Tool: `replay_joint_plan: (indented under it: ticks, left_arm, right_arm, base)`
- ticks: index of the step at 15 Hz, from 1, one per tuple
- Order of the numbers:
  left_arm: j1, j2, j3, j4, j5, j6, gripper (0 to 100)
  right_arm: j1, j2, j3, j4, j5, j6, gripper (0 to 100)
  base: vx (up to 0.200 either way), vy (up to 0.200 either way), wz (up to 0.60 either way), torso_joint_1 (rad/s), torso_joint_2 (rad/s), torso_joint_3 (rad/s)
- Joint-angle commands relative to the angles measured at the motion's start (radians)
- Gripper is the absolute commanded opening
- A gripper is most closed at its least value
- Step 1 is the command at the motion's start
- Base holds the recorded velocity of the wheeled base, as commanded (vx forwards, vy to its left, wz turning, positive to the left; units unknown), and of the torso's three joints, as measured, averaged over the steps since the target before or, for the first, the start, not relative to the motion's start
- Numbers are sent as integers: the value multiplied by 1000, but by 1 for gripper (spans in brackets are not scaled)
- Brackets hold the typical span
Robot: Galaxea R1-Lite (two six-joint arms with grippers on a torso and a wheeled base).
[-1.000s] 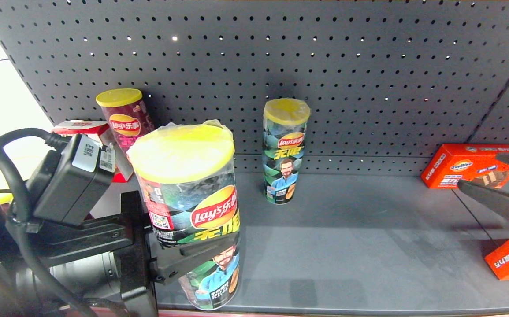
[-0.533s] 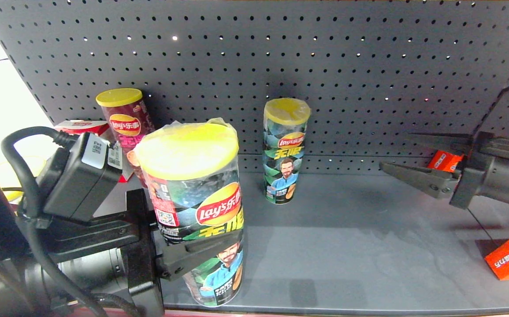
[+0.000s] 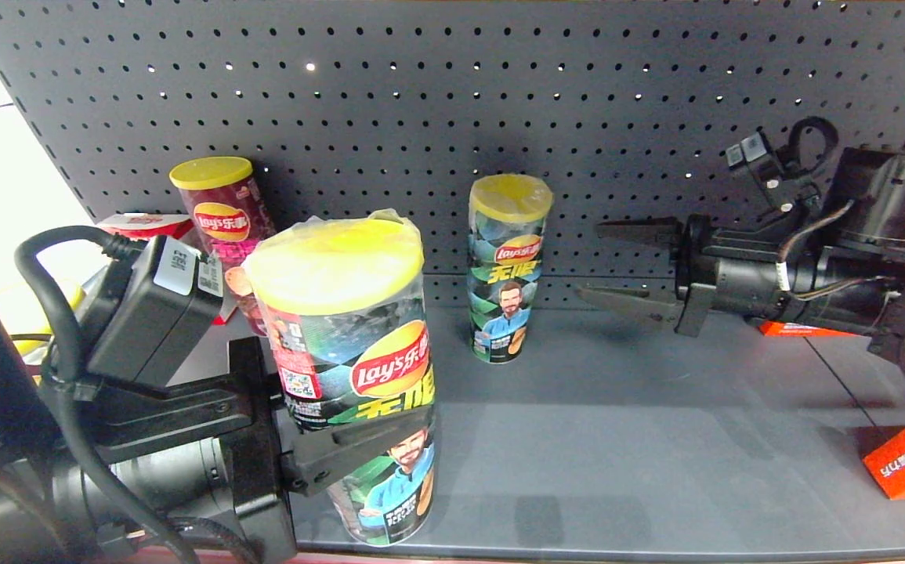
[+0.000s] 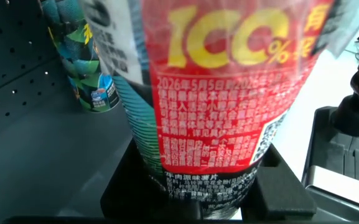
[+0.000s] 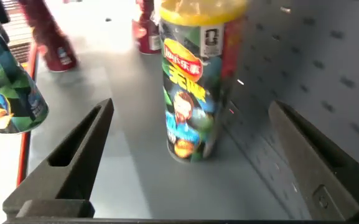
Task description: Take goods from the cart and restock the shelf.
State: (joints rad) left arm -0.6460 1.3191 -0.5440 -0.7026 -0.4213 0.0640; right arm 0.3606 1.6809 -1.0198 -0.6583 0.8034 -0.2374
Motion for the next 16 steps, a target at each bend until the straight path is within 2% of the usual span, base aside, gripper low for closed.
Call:
replay_joint_plan:
  ticks: [1,8,16]
  left_arm:
    - [0,2,-1,0,-1,-1,0]
    - [22,0,1,0,-2,-1,0]
    - [35,0,7,-2,-2,-1,0]
  right_arm:
    - [3,114,-69,-4,13,-2,100]
    - [38,241,-175,-21,16,0,100]
    - [77,247,-103,-75,16,-2,100]
  base:
    - [0,0,0,0,0,0]
    - [0,0,0,0,0,0]
    - [0,0,0,0,0,0]
